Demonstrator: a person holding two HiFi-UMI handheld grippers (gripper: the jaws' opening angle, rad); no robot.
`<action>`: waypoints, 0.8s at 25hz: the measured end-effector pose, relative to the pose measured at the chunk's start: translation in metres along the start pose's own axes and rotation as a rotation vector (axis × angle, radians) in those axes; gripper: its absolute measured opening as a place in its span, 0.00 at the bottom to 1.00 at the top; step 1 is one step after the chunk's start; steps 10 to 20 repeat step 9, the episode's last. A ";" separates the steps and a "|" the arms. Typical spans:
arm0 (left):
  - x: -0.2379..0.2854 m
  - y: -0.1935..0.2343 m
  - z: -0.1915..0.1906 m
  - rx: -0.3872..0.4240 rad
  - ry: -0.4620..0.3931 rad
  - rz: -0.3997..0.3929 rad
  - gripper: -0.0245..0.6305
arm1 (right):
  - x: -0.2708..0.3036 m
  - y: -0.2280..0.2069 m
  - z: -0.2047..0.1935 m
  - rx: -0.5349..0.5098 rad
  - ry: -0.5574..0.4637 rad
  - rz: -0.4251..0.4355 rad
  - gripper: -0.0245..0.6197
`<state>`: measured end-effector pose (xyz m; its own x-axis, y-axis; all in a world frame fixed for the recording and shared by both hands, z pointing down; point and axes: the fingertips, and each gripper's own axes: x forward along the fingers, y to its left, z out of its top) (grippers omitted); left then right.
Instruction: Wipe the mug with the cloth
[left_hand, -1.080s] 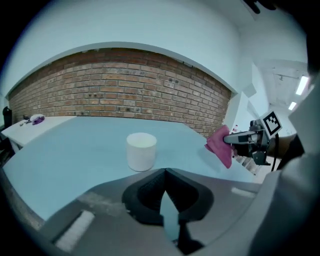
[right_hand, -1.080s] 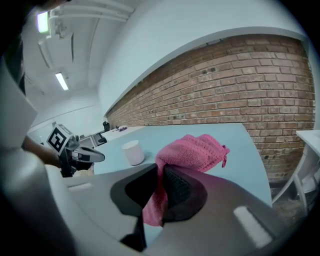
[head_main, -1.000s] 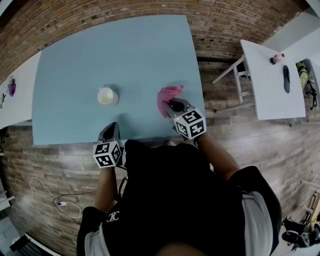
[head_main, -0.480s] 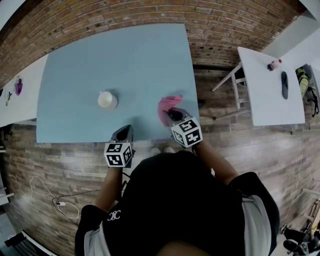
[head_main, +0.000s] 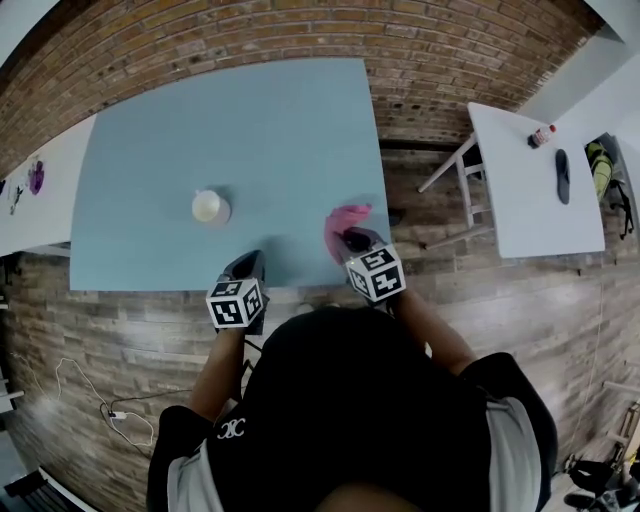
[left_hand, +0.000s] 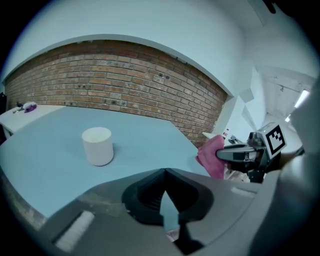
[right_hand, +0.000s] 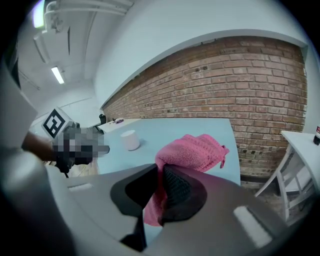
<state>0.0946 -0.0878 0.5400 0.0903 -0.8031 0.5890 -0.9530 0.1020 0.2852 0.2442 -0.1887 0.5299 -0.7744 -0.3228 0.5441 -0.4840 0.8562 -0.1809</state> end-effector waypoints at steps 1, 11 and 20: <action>0.002 -0.002 0.001 0.002 0.002 -0.003 0.05 | -0.001 -0.002 0.000 -0.001 0.001 0.000 0.09; 0.017 -0.022 0.003 0.021 0.019 -0.037 0.05 | -0.005 -0.020 -0.008 -0.018 0.041 -0.027 0.09; 0.017 -0.022 0.003 0.021 0.019 -0.037 0.05 | -0.005 -0.020 -0.008 -0.018 0.041 -0.027 0.09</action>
